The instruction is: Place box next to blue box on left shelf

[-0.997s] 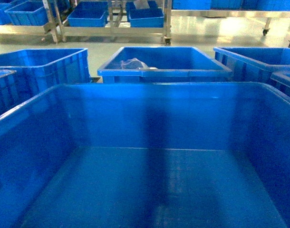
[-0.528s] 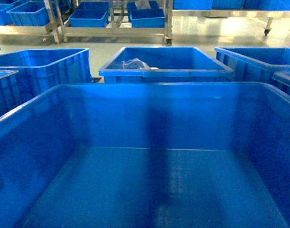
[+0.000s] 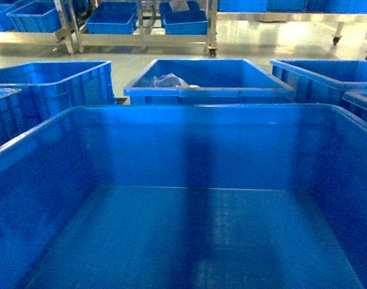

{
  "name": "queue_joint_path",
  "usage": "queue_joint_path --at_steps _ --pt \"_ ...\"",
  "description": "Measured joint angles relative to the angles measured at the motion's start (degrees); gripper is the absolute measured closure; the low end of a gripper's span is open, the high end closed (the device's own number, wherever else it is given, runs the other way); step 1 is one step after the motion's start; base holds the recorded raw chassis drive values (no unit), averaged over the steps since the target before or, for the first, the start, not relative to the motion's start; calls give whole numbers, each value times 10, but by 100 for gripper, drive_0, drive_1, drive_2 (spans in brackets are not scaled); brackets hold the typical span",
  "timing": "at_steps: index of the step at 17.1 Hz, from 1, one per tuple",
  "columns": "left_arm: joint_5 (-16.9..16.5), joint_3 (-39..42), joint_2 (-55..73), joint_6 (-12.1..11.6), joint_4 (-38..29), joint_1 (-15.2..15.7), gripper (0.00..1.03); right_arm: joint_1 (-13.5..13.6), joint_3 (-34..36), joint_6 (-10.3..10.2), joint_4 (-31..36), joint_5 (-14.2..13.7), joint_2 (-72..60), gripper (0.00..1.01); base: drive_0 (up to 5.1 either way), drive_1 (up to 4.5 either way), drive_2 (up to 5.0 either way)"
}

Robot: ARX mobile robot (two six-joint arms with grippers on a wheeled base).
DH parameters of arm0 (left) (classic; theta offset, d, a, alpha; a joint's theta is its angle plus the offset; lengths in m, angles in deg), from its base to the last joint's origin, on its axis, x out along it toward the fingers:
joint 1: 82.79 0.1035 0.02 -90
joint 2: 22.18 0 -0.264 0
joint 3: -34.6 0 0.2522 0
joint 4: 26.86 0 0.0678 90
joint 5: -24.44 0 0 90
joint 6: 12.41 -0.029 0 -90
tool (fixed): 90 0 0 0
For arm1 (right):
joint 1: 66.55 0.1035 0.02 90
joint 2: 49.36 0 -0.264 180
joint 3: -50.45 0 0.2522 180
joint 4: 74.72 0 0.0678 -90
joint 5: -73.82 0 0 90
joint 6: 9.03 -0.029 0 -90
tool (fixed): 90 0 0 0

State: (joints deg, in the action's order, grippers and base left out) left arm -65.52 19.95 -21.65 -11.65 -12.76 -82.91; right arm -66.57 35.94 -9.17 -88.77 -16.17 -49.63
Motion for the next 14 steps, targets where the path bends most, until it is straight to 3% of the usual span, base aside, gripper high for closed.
queue_joint_path --at_steps 2,4,14 --pt "0 0 0 0 0 0 18 0 0 0 0 0 0 15 0 0 0" --pt "0 0 0 -1 0 0 3 0 0 0 0 0 0 1 0 0 0" --pt "0 0 0 -1 0 0 5 0 0 0 0 0 0 3 0 0 0"
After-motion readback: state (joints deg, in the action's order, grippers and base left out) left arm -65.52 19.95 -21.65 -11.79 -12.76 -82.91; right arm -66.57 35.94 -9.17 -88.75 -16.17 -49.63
